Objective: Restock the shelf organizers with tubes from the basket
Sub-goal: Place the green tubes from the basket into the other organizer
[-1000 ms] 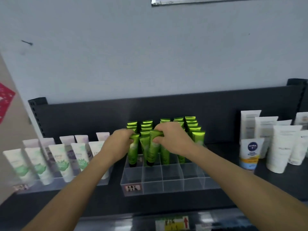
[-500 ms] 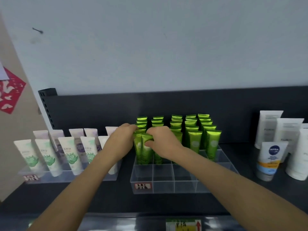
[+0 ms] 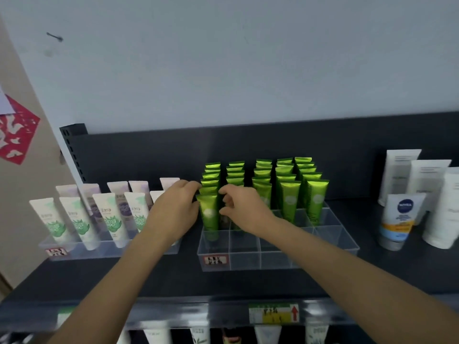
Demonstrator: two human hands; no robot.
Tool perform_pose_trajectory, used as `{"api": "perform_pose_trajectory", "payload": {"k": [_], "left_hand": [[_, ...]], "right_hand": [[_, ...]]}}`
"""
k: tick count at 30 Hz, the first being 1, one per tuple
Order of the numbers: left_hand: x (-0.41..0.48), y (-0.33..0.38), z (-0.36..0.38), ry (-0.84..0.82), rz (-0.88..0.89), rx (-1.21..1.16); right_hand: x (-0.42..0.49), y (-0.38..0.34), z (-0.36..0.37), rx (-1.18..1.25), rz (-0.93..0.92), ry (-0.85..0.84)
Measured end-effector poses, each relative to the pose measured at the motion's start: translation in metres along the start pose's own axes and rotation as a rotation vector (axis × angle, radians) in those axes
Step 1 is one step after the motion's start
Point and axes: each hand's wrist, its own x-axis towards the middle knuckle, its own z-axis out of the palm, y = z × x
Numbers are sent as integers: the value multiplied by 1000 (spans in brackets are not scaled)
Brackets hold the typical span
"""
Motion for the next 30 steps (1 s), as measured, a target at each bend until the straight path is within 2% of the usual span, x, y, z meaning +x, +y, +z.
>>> {"api": "perform_pose_trajectory", "payload": {"k": [5,9,13,17,21,26,30], "left_hand": [[-23,43,3,58,272,9],[-46,104,21,-10,540,-4],[-77,168,54,-127,739,-59],[-112,209,96,-281,882,-101],[-152,237,145,-419,1022,-110],[-203,259,218,-756,1040,-134],[-240,269,269,-957,1043,-71]], "right_hand": [[-65,24,-25,-151,-49,39],[-135,52,-44,-254,-10,6],[-216,84,-59,-261,103,58],[-311,128,-52,-287,341,-1],[-406,177,-22,-283,695,-263],[-511,216,27,-154,1103,-391],[-575,237,59,-53,1286,-439]]}}
